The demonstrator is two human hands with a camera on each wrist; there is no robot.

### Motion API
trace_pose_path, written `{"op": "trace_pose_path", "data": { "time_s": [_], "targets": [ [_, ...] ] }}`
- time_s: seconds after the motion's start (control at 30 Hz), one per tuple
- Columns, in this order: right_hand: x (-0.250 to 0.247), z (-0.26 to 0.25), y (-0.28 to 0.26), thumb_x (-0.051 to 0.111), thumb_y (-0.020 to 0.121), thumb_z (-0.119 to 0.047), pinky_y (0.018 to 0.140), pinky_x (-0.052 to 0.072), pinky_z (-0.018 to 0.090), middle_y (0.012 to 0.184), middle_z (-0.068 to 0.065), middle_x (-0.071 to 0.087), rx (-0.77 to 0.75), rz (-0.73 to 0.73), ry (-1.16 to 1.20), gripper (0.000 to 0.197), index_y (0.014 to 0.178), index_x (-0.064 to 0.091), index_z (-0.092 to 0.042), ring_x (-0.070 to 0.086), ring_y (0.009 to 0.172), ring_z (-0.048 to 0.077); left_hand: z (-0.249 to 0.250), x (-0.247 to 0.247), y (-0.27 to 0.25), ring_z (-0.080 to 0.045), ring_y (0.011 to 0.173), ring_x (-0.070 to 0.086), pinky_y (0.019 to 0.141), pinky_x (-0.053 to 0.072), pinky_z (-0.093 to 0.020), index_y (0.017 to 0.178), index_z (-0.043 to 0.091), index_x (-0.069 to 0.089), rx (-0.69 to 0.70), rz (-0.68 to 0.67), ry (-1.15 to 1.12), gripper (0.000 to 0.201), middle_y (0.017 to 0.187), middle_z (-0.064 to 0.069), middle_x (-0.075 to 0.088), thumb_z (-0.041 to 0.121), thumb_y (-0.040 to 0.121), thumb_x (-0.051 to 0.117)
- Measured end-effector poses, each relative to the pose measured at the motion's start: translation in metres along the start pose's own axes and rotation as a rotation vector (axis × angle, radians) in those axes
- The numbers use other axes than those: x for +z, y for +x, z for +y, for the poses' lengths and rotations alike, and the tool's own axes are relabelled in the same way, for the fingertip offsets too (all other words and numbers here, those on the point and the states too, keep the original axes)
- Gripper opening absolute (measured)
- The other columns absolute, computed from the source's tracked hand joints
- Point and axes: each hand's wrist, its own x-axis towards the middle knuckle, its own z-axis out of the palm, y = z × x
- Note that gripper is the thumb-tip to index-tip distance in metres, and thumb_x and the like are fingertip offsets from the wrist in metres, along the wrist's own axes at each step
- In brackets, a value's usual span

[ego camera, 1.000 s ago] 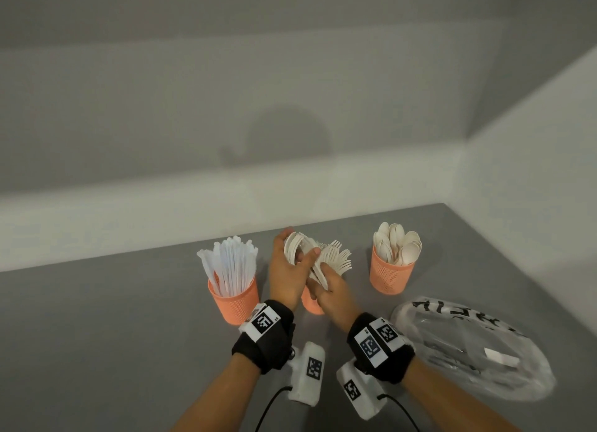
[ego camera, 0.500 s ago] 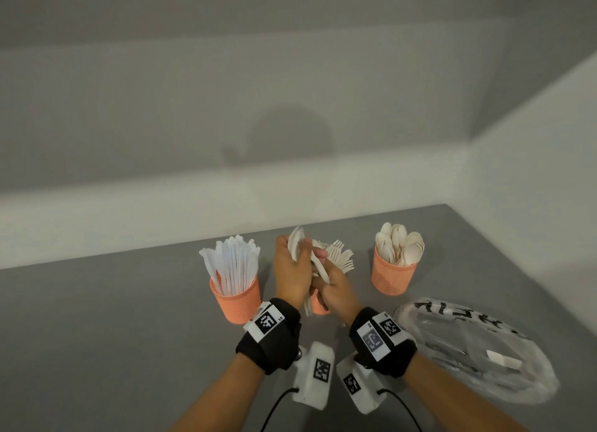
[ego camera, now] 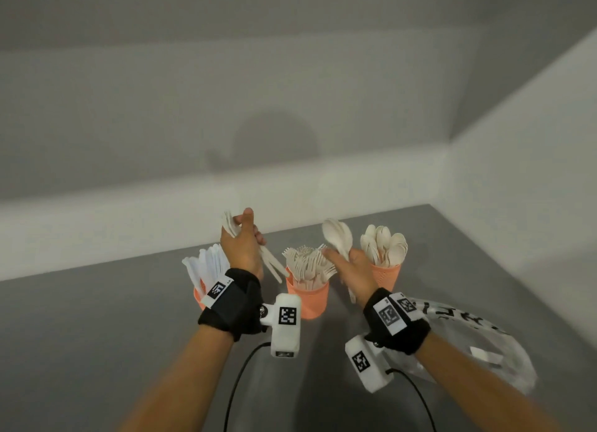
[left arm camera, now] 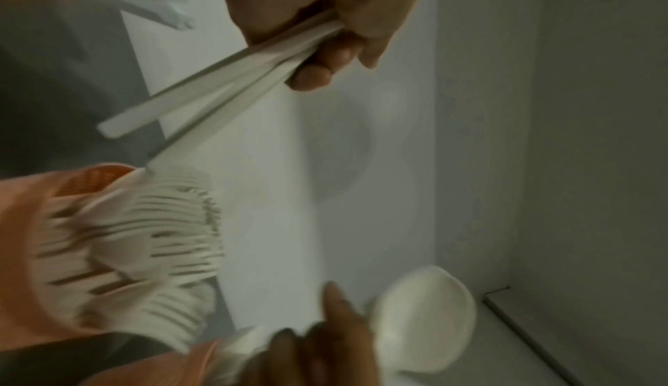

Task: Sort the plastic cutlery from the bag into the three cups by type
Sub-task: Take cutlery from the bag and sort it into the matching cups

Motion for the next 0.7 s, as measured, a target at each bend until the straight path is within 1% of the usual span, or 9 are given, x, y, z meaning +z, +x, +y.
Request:
{"op": "trace_pose_path", "data": {
  "time_s": [0.03,0.07,0.1,0.17,0.23,0.33,0.47,0.53,0.7],
  "targets": [
    [-0.006,-0.003,0.005,0.060,0.089,-0.019,0.044,0.038,0.018,0.044,-0.009,0.049,0.003,0.080,0.033,0.026,0.064,0.053,-0.015,0.047,0.042,0.007,-0.006,-0.002,0.000,-0.004,0.033,0.037,0.043,0.035,-0.022,0.073,0.017,0.044,-0.007,0.012,0.006,0.023,0.044,0.007,0.040,0.018,0.094,0.054],
    [-0.012,-0.007,0.009,0.060,0.089,-0.021,0.043,0.034,0.021,0.040,-0.008,0.041,0.004,0.172,0.061,0.031,0.061,0.049,-0.016,0.040,0.038,0.008,-0.011,-0.002,0.000,-0.004,0.032,0.035,0.043,0.034,-0.023,0.071,0.017,0.043,-0.022,0.025,0.001,0.025,0.038,0.010,0.039,0.020,0.094,0.053],
    [-0.019,-0.010,0.015,0.059,0.089,-0.023,0.044,0.034,0.023,0.039,-0.007,0.038,0.004,0.265,0.085,0.033,0.059,0.047,-0.015,0.038,0.038,0.010,-0.015,-0.003,0.000,-0.005,0.031,0.035,0.042,0.034,-0.023,0.070,0.017,0.043,-0.043,0.042,-0.011,0.026,0.036,0.011,0.037,0.022,0.094,0.052],
    [-0.033,-0.017,0.024,0.057,0.090,-0.027,0.044,0.038,0.021,0.035,-0.008,0.038,-0.025,0.416,0.130,0.036,0.059,0.045,-0.014,0.041,0.035,0.006,-0.021,-0.001,0.000,-0.005,0.030,0.033,0.040,0.034,-0.020,0.070,0.016,0.043,-0.096,0.074,-0.059,0.028,0.041,0.006,0.037,0.025,0.095,0.051],
    [-0.046,-0.025,0.032,0.056,0.091,-0.026,0.044,0.039,0.019,0.033,-0.008,0.040,-0.052,0.494,0.175,0.038,0.057,0.044,-0.014,0.041,0.031,0.002,-0.025,0.002,0.001,-0.005,0.030,0.034,0.038,0.035,-0.019,0.071,0.015,0.043,-0.137,0.094,-0.103,0.028,0.052,0.000,0.033,0.028,0.095,0.050],
    [-0.058,-0.031,0.043,0.052,0.094,-0.021,0.037,0.036,0.014,0.027,-0.005,0.038,-0.074,0.555,0.269,0.040,0.058,0.038,-0.013,0.037,0.025,0.003,-0.030,0.006,0.004,-0.005,0.032,0.035,0.042,0.037,-0.021,0.072,0.015,0.042,-0.147,0.089,-0.099,0.029,0.051,0.001,0.033,0.031,0.095,0.049],
    [-0.063,-0.016,0.057,0.054,0.093,-0.026,0.043,0.039,0.014,0.027,-0.010,0.038,-0.050,0.612,0.265,0.044,0.054,0.040,-0.012,0.041,0.029,0.002,-0.039,0.008,0.008,-0.005,0.033,0.036,0.044,0.038,-0.023,0.074,0.015,0.042,-0.130,0.078,-0.073,0.029,0.040,0.008,0.036,0.034,0.095,0.048],
    [-0.063,-0.006,0.061,0.054,0.093,-0.026,0.041,0.038,0.011,0.027,-0.009,0.039,-0.035,0.609,0.266,0.045,0.053,0.040,-0.012,0.041,0.029,0.002,-0.043,0.008,0.010,-0.005,0.033,0.037,0.043,0.038,-0.022,0.076,0.015,0.043,-0.123,0.085,-0.055,0.028,0.040,0.008,0.037,0.034,0.095,0.047],
    [-0.061,0.005,0.061,0.052,0.094,-0.023,0.038,0.037,0.011,0.028,-0.011,0.041,-0.019,0.603,0.259,0.043,0.054,0.040,-0.012,0.042,0.029,0.001,-0.048,0.011,0.009,-0.004,0.032,0.038,0.038,0.038,-0.017,0.076,0.016,0.043,-0.063,0.071,0.014,0.027,0.036,0.010,0.038,0.032,0.097,0.044]
  ]
}}
